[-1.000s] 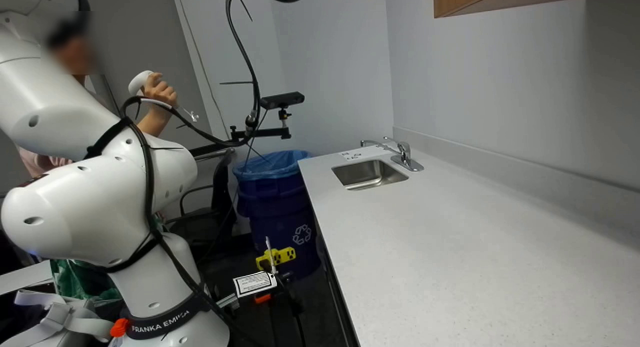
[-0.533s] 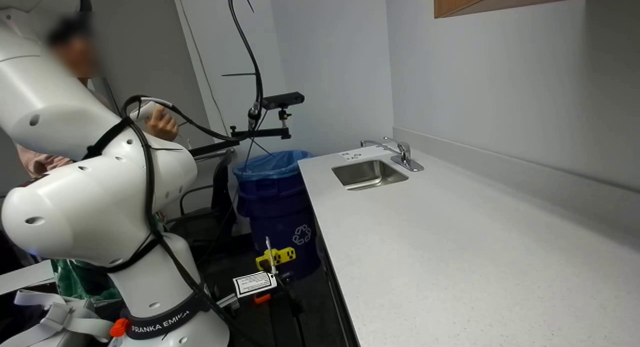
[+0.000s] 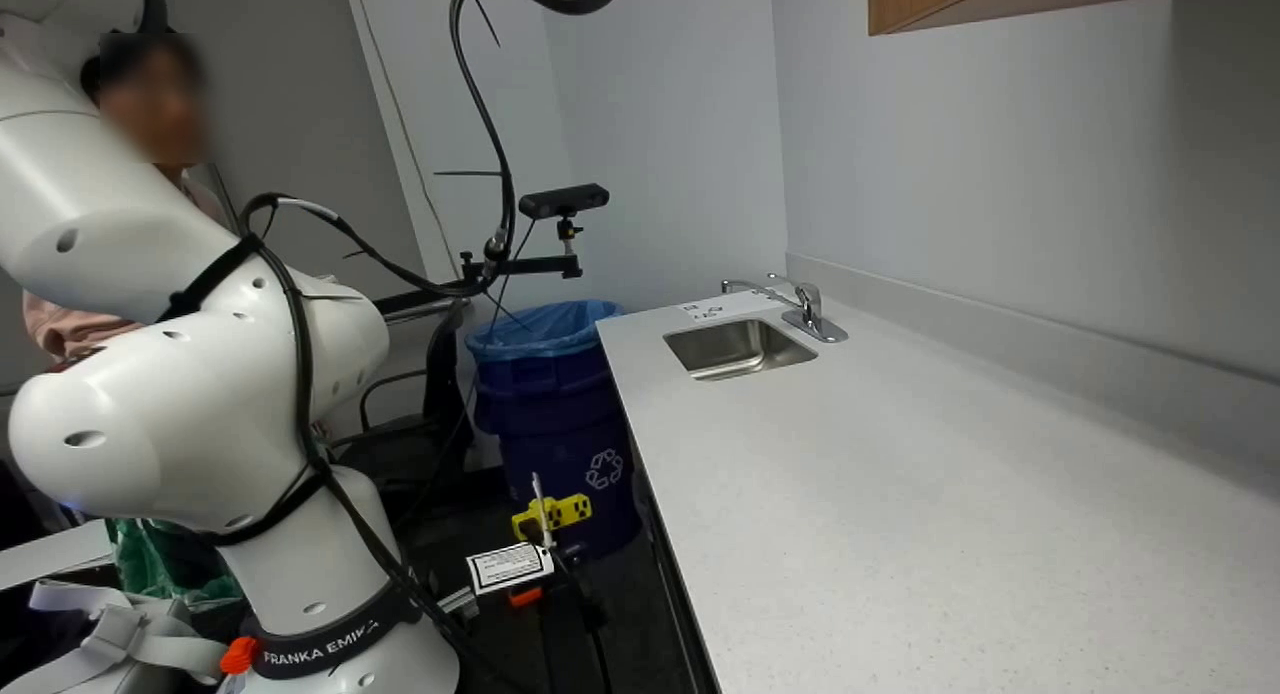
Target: Use the white cloth to wipe the cupboard
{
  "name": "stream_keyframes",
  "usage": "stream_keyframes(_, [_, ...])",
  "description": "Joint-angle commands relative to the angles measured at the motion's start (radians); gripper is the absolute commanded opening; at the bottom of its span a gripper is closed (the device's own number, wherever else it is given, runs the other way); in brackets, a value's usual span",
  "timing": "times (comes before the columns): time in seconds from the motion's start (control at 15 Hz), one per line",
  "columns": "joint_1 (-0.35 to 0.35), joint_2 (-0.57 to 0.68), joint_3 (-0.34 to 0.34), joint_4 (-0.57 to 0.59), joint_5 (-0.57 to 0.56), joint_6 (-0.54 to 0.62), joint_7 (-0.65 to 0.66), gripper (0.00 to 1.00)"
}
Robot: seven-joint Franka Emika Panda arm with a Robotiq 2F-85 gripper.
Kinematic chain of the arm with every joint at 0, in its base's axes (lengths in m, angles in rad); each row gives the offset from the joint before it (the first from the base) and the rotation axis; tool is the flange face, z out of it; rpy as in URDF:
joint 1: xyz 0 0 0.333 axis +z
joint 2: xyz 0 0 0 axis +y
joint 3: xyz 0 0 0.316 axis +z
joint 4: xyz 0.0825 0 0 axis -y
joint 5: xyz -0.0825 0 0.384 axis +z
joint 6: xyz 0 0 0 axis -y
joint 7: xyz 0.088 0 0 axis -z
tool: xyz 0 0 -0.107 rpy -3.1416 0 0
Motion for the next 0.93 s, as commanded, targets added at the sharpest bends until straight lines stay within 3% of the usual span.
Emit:
stream_keyframes(0.0, [-0.074, 0.058, 0.055, -0.092, 0.0, 0.041, -0.02, 0.02])
stream_keyframes(0.4, [-0.235, 0.056, 0.153, -0.217, 0.015, 0.102, -0.046, 0.02])
stream_keyframes(0.87, [-0.353, 0.04, 0.234, -0.322, 0.009, 0.045, -0.023, 0.02])
